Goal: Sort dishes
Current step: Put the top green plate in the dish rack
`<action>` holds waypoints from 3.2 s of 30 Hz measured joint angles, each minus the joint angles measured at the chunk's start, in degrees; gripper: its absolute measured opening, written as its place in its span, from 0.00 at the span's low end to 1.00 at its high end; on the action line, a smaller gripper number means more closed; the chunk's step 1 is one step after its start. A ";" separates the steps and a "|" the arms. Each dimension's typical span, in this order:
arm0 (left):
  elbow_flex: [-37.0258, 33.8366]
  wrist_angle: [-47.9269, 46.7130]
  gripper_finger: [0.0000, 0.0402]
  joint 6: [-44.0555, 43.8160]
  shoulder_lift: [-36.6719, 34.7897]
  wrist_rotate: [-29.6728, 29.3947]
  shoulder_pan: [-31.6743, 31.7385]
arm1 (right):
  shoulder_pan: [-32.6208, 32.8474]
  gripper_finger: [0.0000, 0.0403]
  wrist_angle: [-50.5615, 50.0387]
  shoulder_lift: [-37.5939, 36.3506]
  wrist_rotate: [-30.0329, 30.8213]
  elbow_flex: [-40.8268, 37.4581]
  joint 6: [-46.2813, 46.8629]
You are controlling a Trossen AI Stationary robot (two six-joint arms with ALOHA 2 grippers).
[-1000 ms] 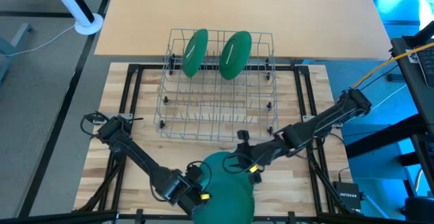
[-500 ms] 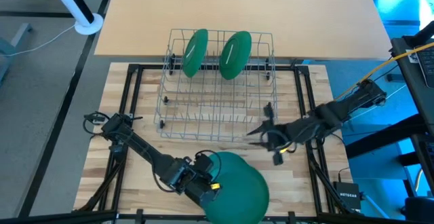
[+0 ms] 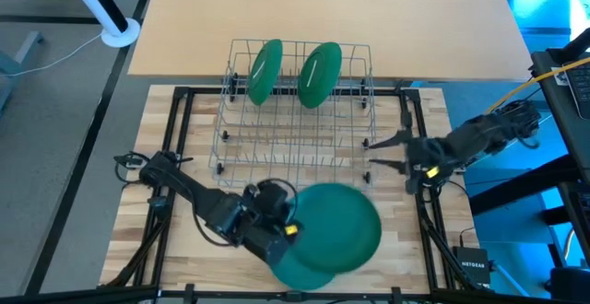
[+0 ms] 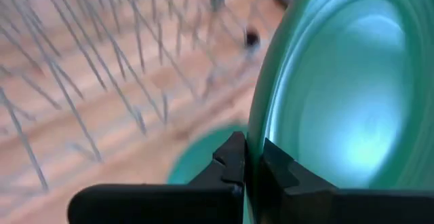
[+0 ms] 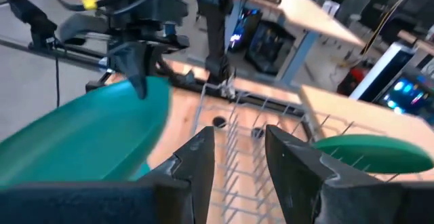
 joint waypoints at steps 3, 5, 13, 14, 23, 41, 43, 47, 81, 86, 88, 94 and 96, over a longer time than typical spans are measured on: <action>1.79 -1.29 0.00 0.31 -0.04 -6.32 1.60 | 0.00 0.34 -0.01 -2.21 -0.01 0.01 -1.71; 2.45 -1.13 0.00 1.82 -0.04 -10.26 2.86 | 0.00 0.34 -0.15 -3.64 -0.42 0.00 -2.78; 2.54 -0.53 0.00 7.93 -0.04 -24.90 7.75 | 0.02 0.34 -5.23 -8.89 -2.63 0.00 -2.97; 2.54 -0.30 0.00 9.00 -0.04 -26.38 8.25 | 0.02 0.34 -5.88 -9.55 -2.67 0.00 -2.78; 2.16 0.49 0.00 19.97 -0.04 -42.02 11.26 | 0.02 0.34 -6.14 -12.87 -4.74 0.00 -0.84; 1.84 2.27 0.00 57.03 1.03 -46.05 20.17 | 0.00 0.34 12.05 -4.20 9.03 0.02 -1.51; 1.84 2.27 0.00 59.69 1.03 -46.08 21.19 | 0.00 0.34 15.58 -2.67 13.89 0.00 -1.38; 1.84 2.32 0.00 62.22 1.01 -46.08 22.20 | -0.64 0.34 22.79 -0.64 26.09 0.00 0.44; 1.84 2.40 0.00 73.03 0.99 -46.53 18.58 | -29.64 0.34 9.79 9.95 -6.09 -0.02 55.87; 1.89 0.19 0.00 73.55 0.92 -46.41 19.94 | -29.63 0.34 11.08 9.96 -3.94 -0.02 55.75; 1.88 -1.01 0.00 73.98 0.92 -45.85 20.60 | -29.66 0.34 11.48 9.95 -2.53 -0.02 55.96; 1.84 -0.54 0.00 73.77 0.94 -45.91 21.74 | -29.66 0.34 14.20 9.94 1.97 0.02 56.13; 1.84 -0.57 0.00 73.85 0.94 -45.90 21.92 | -29.66 0.34 15.25 9.92 2.01 0.02 56.20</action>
